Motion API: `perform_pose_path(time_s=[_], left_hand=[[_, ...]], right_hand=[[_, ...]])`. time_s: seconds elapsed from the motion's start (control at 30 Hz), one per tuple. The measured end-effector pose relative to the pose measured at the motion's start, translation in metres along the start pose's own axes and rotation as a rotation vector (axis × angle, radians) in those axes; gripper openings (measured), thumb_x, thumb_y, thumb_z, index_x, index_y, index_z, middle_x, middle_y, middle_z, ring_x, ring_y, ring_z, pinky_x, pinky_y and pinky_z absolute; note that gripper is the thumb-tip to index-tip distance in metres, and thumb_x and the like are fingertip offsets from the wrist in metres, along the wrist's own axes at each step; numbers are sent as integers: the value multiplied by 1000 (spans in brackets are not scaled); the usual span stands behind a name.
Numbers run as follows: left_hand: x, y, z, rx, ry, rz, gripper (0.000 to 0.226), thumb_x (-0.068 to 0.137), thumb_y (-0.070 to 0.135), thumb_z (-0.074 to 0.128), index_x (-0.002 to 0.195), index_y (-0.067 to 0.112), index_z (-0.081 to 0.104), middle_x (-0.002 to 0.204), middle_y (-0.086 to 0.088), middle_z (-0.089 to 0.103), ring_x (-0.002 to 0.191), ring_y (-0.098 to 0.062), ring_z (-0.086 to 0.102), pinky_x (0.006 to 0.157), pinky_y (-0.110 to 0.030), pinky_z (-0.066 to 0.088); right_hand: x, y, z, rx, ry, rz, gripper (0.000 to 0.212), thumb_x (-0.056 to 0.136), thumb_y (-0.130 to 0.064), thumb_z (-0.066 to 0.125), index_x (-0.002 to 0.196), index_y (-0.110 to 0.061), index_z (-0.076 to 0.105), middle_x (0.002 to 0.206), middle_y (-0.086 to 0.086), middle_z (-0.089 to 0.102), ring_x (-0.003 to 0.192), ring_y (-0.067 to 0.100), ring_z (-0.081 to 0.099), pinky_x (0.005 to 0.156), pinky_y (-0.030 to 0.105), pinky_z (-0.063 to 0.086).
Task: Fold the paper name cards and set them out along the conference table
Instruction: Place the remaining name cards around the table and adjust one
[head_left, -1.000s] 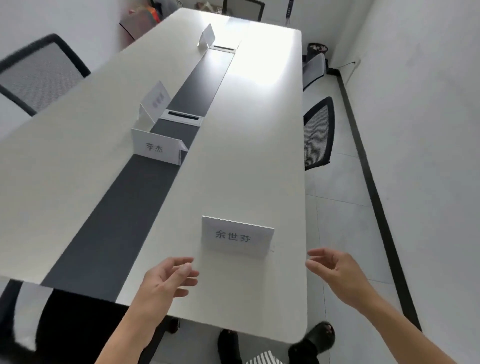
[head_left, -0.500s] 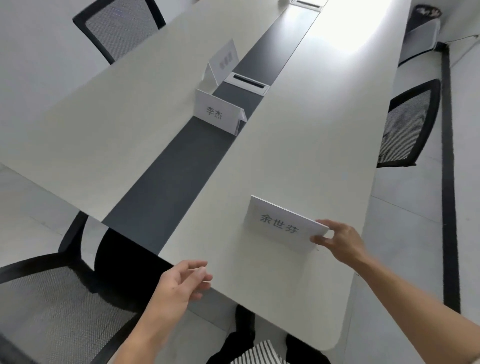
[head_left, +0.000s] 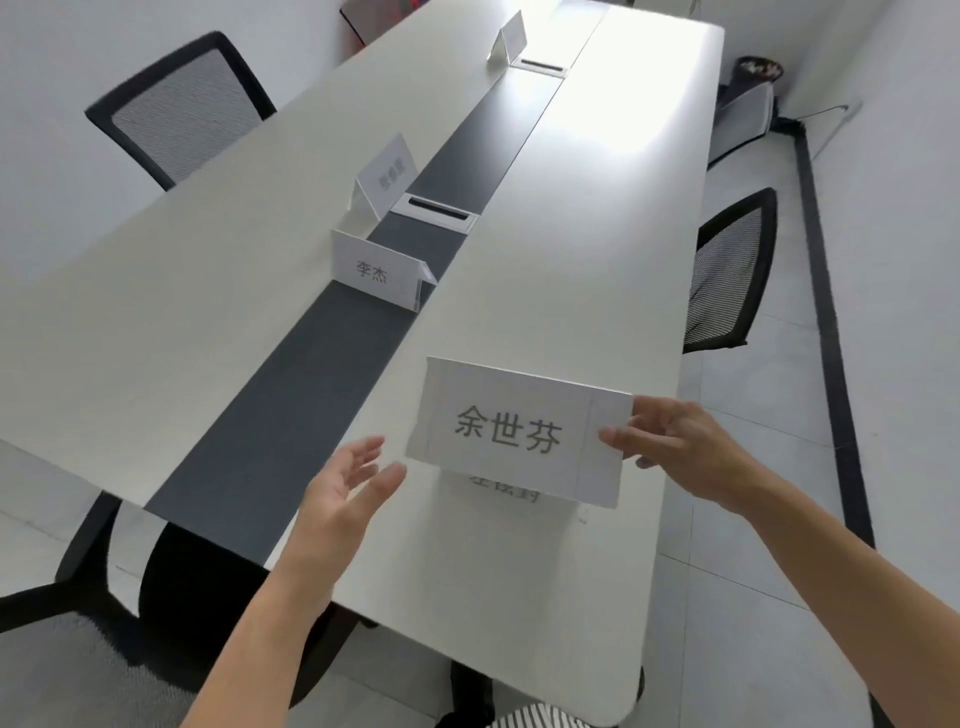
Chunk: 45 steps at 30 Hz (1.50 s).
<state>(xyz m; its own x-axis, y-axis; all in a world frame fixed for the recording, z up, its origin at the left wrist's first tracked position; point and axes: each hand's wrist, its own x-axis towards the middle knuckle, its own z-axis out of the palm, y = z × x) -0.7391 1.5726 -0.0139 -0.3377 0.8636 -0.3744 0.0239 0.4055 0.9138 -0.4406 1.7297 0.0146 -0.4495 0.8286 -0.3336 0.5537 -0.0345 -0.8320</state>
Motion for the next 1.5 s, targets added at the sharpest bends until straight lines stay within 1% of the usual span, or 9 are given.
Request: perform_pose_path(time_s=[0.13,0.5,0.6,0.67,0.77,0.87,1.03,1.2,1.5], left_hand=[[-1,6,4,-129,-187,28,101,52,78,68,139,35,40,133,14,59,123,-6,54,105,-41,40],[-45,-46,6,-391,-42,-228,46,74,40,65,114,17,65,111,-12,71,91,-27,66,68,-43,56],[-53,-48,1,-495,22,-252,30,80,35,52,96,22,73,97,-11,71,80,-27,62,57,-36,48],[-54,-49,-6,-516,50,-253,32,82,35,49,103,21,68,96,-8,71,79,-24,63,56,-36,47],[-54,-51,-19,-514,69,-266,37,83,35,49,113,18,62,102,-9,69,83,-24,63,54,-35,51],[-52,-52,-27,-482,82,-272,38,82,36,49,114,20,64,105,-9,69,89,-24,62,54,-34,54],[-52,-50,-27,-481,100,-260,28,81,39,49,91,33,75,96,-2,73,80,-17,68,54,-33,54],[-53,-36,-25,-495,103,-220,28,81,40,50,96,31,72,97,-4,72,83,-21,65,55,-34,53],[-40,9,6,-515,14,-86,30,92,38,45,108,22,64,89,-2,71,77,-18,65,54,-32,54]], right_hand=[[-17,-10,11,145,-169,61,40,76,-44,69,97,-10,72,79,1,75,72,12,69,72,33,53],[-18,21,100,403,-129,181,41,95,-50,41,100,-19,68,80,-9,69,74,10,64,67,24,50],[-3,47,96,210,324,8,37,80,-55,59,105,-30,63,89,-13,70,87,8,64,72,24,46],[9,75,86,-34,459,-40,62,73,-48,75,128,-31,49,115,-10,63,107,8,58,81,29,47],[24,122,80,-329,224,77,102,63,-47,82,147,-35,26,143,-4,45,129,18,42,93,40,43],[35,153,84,-390,48,134,104,60,-52,82,147,-39,26,149,-5,41,135,19,36,101,42,41],[50,157,84,-399,30,142,78,67,-50,79,137,-35,47,141,-5,53,128,20,47,100,39,41],[39,138,79,-334,140,54,66,67,-43,81,127,-26,59,126,-4,64,114,22,59,88,34,45],[14,71,36,293,368,49,46,66,-51,67,90,-13,63,87,6,70,76,26,65,73,43,52]])
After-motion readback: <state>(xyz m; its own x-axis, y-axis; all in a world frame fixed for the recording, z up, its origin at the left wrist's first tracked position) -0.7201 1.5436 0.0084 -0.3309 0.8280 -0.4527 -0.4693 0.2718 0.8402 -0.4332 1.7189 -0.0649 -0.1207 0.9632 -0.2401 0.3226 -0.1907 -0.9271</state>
